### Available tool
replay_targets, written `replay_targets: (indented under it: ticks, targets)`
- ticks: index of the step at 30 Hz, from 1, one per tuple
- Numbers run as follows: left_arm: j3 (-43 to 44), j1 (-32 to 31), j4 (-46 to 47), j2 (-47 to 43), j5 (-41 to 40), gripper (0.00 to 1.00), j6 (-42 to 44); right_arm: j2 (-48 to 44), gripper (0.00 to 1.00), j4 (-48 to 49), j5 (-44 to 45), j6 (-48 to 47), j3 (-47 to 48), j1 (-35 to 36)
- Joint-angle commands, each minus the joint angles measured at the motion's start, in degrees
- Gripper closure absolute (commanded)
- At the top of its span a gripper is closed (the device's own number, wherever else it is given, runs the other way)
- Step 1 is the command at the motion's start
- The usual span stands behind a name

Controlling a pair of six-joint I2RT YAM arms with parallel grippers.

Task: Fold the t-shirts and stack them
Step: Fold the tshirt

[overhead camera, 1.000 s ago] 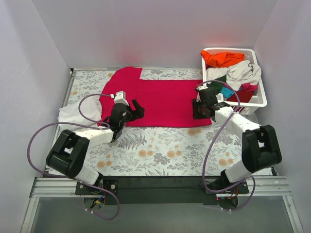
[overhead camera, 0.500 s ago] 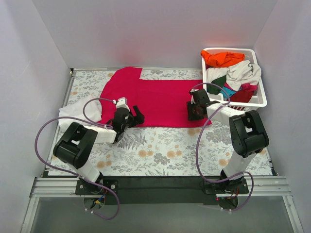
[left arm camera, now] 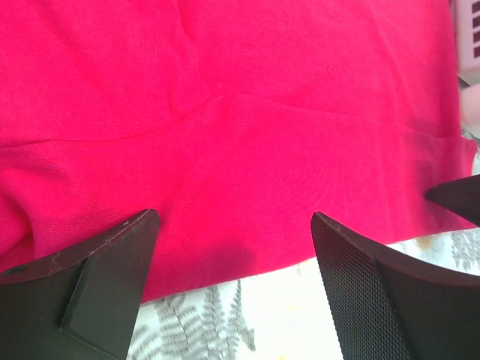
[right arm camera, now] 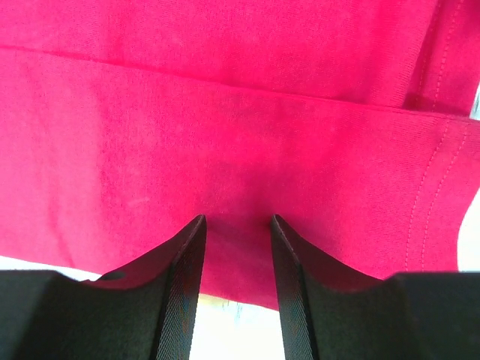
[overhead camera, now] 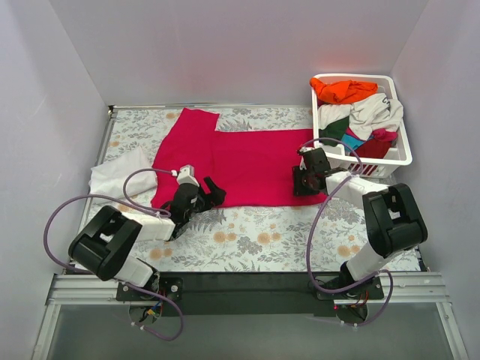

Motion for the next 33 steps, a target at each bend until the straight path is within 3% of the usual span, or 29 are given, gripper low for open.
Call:
replay_targets:
  ticks: [1,9,16,24,33]
  targets:
    - [-4.2,-2.4,-10.4,-2.5,0.3,0.24,-4.1,-2.5,0.64,-5.9,-2.2,2.1,-3.8,0.3]
    - [-8.7,-5.8,-20.8,-18.7,-1.8,0.23,-7.7,-9.1,0.59,-9.8,0.0,3.1,-8.0,0.3]
    - [-2.5,-7.1,-42.6,-37.5,-14.2,0.22,-9.2,-10.9,0.55,-11.2,4.5,2.0,-7.7,-2.2]
    - [5.0,-6.2,-68.1,-37.5,-36.1,0.15,-24.6,-13.0,0.53,-10.7,5.5,-0.1,-9.6,-6.1]
    - [4.4,-3.4,-72.7,-39.0,-38.9,0.16,-32.5,-16.7,0.53,-9.0,2.6,-0.5,-10.7,-6.1]
